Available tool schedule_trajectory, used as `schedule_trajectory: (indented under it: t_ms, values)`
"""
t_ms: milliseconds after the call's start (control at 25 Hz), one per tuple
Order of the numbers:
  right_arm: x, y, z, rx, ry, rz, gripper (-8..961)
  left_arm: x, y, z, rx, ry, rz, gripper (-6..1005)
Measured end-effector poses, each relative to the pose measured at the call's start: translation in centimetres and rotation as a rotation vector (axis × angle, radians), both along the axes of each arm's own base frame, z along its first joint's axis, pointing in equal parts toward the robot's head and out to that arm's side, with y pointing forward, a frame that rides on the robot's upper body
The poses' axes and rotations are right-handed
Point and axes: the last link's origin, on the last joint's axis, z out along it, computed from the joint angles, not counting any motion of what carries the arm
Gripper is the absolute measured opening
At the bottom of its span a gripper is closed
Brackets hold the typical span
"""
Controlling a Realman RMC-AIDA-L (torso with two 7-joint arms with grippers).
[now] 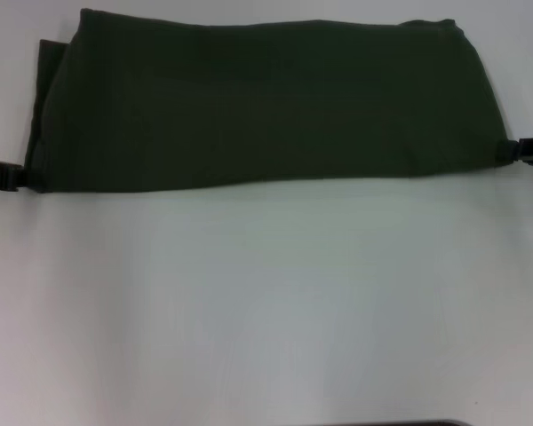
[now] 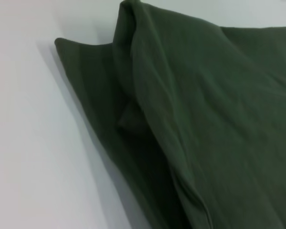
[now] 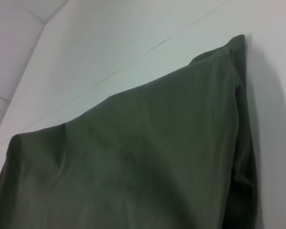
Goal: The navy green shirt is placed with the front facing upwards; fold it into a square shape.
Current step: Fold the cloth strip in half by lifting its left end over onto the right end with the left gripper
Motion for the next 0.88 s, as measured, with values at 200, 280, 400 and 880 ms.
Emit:
schedule_trajectory:
  t_ms: [200,280,400,880]
  values:
    - [0.4,-0.9,0.1,-0.012,0.003,0.004,10,-0.1,-1.3,0.7,-0.022,-0.067,-0.008,-1]
    - [0.5,-1.3,0.2,-0.022,0.007,0.013,9,-0.1,-1.9,1.0,-0.029,-0.105,-0.015,-1]
    - [0.5,-2.0,0.1,-0.040,0.017,0.031,9,0.2,-3.1,1.2,-0.050,-0.185,-0.048,-1]
    - [0.7,-5.6,0.2,-0.113,0.071,0.099,9,0.1,-7.1,0.8,-0.087,-0.359,-0.074,-2]
